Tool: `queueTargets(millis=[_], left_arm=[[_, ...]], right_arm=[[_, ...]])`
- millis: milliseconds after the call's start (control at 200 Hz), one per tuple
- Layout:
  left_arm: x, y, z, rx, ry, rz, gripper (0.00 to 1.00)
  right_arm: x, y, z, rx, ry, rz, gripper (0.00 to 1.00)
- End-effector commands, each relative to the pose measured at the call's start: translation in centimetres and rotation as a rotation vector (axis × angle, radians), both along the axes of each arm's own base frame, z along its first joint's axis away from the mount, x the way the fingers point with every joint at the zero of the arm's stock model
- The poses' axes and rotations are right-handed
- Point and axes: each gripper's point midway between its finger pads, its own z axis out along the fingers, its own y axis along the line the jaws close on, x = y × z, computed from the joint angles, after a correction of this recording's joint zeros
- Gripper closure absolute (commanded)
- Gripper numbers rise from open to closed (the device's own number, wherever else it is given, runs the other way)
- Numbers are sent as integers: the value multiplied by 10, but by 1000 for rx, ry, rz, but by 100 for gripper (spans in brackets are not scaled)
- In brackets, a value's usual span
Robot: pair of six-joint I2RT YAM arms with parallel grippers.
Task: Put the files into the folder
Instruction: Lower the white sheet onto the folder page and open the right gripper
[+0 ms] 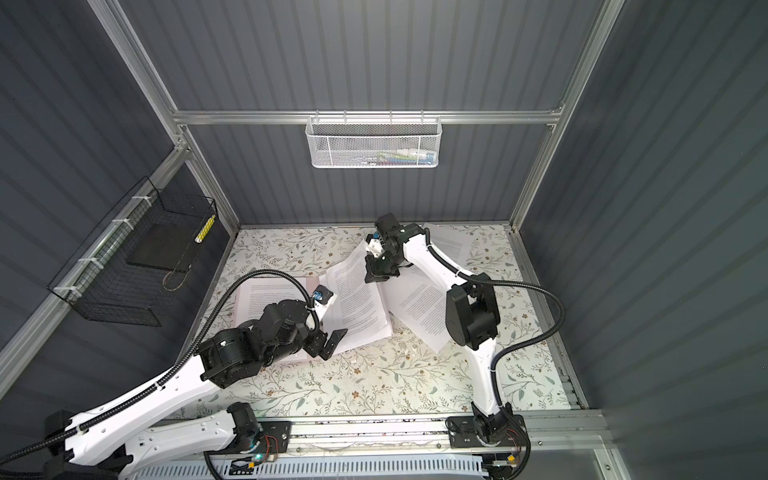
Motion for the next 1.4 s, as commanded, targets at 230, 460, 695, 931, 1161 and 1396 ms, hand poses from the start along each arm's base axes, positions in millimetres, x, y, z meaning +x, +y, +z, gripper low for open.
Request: queueTargets(millis=[230, 460, 695, 931, 1161, 1396], left_arm=[[1, -4, 5, -17, 10, -14, 0], [1, -4, 4, -14, 16, -17, 0], [1, -5, 2, -10, 20, -20, 0], [1, -6, 1, -6, 27, -26, 0], [1, -6, 1, -8, 29, -26, 0], [2, -7, 0, -8, 32, -27, 0]], right_arm=[[-6, 16, -12, 31, 57, -6, 100], [-10, 20, -21, 26, 80, 2, 100], [-11, 24, -25, 23, 87, 3, 100], [-12, 26, -24, 31, 89, 3, 100], [-13, 28, -26, 35, 96, 6, 100], [-13, 30, -28, 37, 101, 6, 100]])
